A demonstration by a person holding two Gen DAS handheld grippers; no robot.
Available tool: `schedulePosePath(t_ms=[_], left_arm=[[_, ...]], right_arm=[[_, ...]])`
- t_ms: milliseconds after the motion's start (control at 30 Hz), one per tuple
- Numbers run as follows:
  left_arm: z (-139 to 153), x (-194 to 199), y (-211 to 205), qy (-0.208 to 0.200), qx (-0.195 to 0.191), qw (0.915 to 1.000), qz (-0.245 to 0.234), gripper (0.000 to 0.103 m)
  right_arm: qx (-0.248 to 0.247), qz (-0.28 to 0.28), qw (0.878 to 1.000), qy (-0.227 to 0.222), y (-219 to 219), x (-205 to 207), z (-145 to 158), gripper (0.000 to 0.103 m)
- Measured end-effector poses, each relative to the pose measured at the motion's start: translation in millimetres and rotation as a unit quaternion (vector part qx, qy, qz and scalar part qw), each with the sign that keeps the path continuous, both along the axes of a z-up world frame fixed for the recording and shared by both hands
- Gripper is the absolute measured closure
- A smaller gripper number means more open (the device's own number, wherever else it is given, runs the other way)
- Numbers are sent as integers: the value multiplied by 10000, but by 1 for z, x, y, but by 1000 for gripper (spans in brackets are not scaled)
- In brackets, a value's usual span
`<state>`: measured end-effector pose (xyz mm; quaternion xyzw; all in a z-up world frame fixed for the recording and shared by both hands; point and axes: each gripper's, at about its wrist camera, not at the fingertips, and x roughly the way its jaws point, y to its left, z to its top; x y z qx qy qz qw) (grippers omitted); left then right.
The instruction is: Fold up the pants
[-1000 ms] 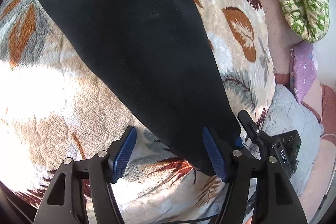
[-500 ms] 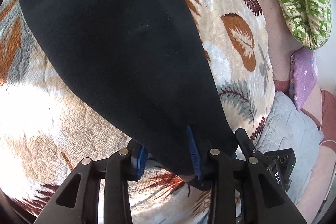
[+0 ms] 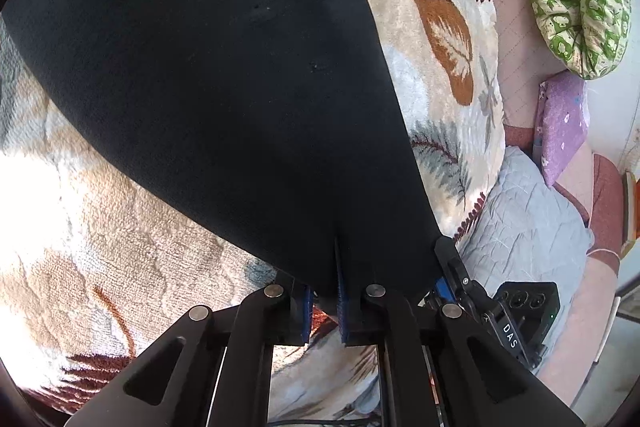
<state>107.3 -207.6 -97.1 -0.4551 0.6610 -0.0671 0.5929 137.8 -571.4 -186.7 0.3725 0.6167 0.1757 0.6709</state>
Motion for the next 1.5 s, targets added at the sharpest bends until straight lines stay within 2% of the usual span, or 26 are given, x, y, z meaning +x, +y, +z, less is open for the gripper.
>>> schedulePosePath(t_ms=[467,733,933,1233,1500], left_arm=[[24,3,51,-187,-558,9983,15,96],[40,7,96,-303,-816,9958,282,96],[44,8,133,-319,-931,9935,577,96],[32,5,185,-148,-1072,9890,1008,96],[11,-4,238,159,-1163,9834,1383,96]], right_arm=[[-448,-9,9988,-214,24,10,55,88],[-482,46,9980,-404,56,25,88,88],[-412,214,9976,-517,96,40,105,88],[-11,400,9981,-470,173,64,97,88],[351,534,9978,-172,244,80,58,88]])
